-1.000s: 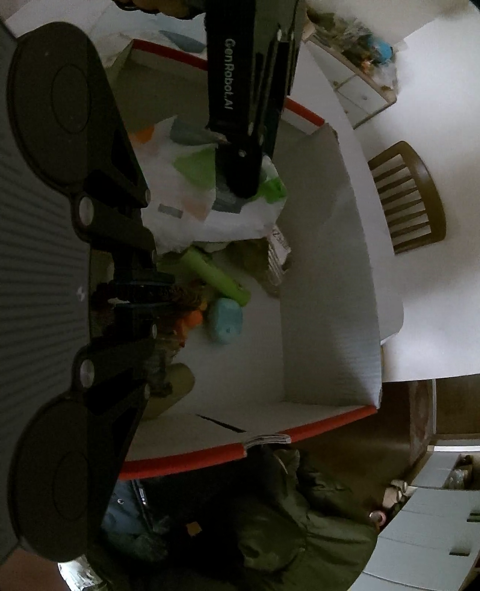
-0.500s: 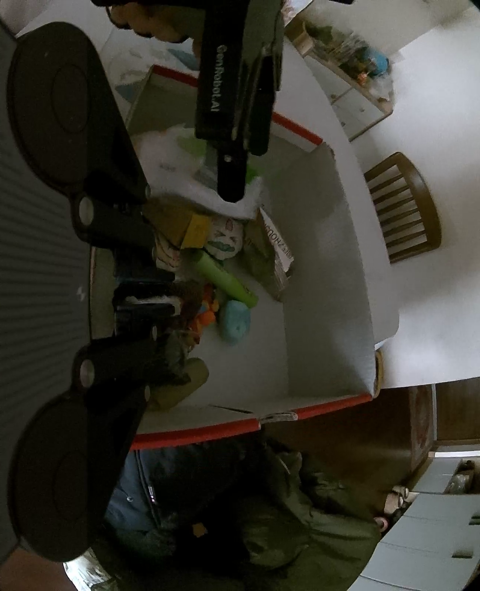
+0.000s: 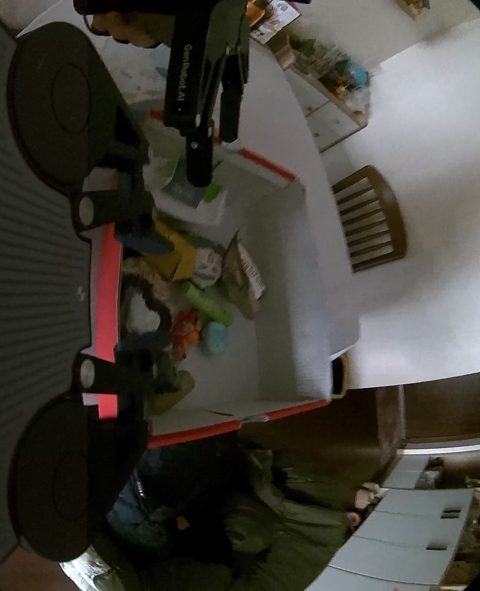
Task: Organize objects
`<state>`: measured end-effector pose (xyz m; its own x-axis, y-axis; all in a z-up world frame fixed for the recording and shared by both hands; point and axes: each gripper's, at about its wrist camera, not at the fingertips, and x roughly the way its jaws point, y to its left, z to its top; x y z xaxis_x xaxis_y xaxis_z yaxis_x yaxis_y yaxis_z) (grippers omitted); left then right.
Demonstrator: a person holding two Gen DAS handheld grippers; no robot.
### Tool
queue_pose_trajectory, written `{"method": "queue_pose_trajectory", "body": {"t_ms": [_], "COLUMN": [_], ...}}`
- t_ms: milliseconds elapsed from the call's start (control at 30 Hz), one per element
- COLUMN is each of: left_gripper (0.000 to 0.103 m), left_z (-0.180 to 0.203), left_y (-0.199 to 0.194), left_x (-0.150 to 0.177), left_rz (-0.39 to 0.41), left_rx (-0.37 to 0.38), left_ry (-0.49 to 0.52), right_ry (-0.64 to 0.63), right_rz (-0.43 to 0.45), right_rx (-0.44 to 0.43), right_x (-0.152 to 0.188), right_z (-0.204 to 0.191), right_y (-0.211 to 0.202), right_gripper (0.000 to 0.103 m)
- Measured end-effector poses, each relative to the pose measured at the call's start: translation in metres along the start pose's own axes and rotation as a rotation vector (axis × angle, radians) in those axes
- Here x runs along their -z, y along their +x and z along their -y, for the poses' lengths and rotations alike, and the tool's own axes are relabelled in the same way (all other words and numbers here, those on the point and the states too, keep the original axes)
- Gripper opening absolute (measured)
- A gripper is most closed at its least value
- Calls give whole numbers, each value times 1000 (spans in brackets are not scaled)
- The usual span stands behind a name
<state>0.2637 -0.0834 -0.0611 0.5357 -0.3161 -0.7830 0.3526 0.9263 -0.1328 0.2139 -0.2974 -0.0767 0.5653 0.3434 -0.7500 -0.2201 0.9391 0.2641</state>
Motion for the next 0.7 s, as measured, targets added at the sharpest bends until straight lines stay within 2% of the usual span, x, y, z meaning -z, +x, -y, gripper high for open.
{"method": "queue_pose_trajectory", "body": {"t_ms": [267,333,467,700], "left_gripper": [89,90,95,102], "left_z": [-4,-7,-14,-13], "left_y": [-47,-57,-73,-98], "left_x": [11,14,20,32], "left_rz": [102,123,146,206], "left_rx": [3,7,33,22], "left_ry": [29,29,29,101], "right_ry": [-25,-23,-19,25], "right_rz": [99,120,165,222], "right_rx": [4,2,9,26], "right_x": [9,12,18,28], "right_z": [-40,-48,-62,-79], "right_y": [-35,-43,-57,-76], "right_gripper": [56,63,65,73]}}
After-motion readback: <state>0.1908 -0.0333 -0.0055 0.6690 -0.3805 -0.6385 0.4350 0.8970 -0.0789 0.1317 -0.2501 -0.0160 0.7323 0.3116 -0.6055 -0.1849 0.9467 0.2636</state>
